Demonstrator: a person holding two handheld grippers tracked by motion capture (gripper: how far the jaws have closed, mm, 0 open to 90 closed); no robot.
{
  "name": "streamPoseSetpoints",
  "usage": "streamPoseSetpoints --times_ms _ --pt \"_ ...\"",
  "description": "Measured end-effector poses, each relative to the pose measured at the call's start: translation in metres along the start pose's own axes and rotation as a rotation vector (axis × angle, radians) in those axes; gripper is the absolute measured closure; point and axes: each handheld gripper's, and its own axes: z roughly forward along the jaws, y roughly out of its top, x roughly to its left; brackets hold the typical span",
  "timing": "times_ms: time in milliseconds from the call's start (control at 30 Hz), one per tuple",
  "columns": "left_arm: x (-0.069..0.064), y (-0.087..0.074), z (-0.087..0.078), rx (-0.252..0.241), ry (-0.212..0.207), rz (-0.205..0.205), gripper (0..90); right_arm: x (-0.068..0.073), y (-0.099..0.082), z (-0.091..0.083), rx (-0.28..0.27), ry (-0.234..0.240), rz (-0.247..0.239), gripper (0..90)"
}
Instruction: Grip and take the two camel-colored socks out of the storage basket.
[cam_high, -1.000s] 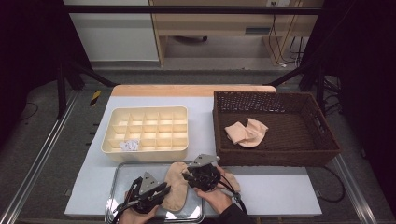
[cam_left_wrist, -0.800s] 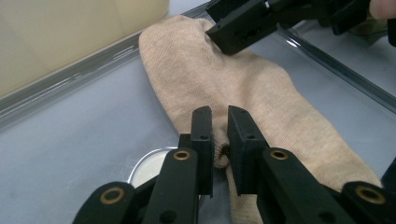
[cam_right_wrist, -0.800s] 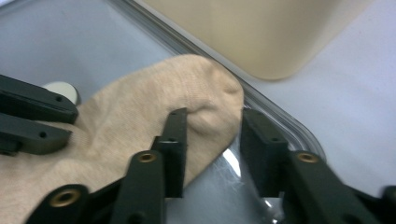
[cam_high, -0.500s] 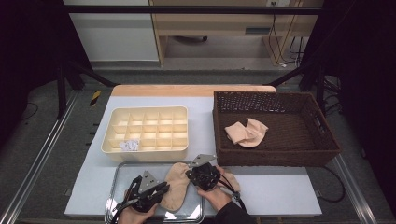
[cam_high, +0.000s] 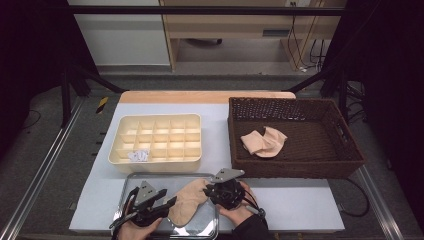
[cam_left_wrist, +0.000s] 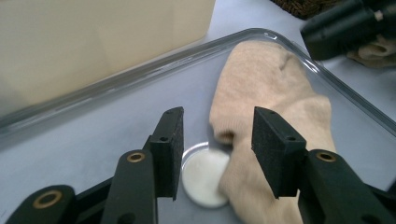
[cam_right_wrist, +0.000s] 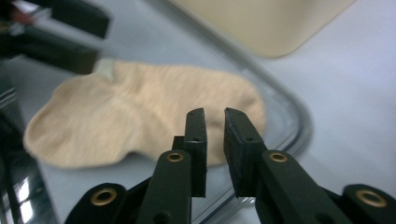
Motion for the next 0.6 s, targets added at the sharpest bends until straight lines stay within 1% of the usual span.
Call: streamPoseSetpoints --times_ms 67,100,200,267,300,367,433,533,600 --pt "-0.001 -0.006 -0.005 0.013 0.001 -0.012 53.8 -0.003 0.001 0.003 -0.011 -0.011 0.001 73.6" --pt "-0.002 -0.008 -0.006 0.022 0.004 -0.012 54.9 -0.005 0.002 0.007 -0.012 -0.022 0.010 72.4" --pt "-0.004 -0.010 -0.003 0.051 0.001 -0.009 59.1 -0.007 0.002 0.016 0.009 -0.035 0.011 71.5" --pt "-0.007 -0.012 0.002 0.076 -0.002 0.003 64.5 -0.008 0.001 0.021 0.032 -0.031 0.007 73.4" --pt "-0.009 -0.013 0.003 0.089 -0.005 0.013 67.0 -0.008 0.001 0.023 0.043 -0.030 0.007 75.8" --pt "-0.012 -0.013 0.004 0.093 0.010 0.040 72.7 -0.007 0.000 0.024 0.054 -0.032 -0.009 81.6" --pt "-0.014 -0.013 0.005 0.090 0.014 0.054 78.6 -0.006 0.000 0.023 0.066 -0.026 -0.006 86.4" --pt "-0.013 -0.010 0.007 0.089 0.005 0.062 84.0 -0.005 0.001 0.019 0.076 -0.022 -0.016 87.4" --pt "-0.011 -0.007 0.007 0.079 0.017 0.071 85.3 -0.004 0.000 0.013 0.070 -0.014 -0.021 87.3"
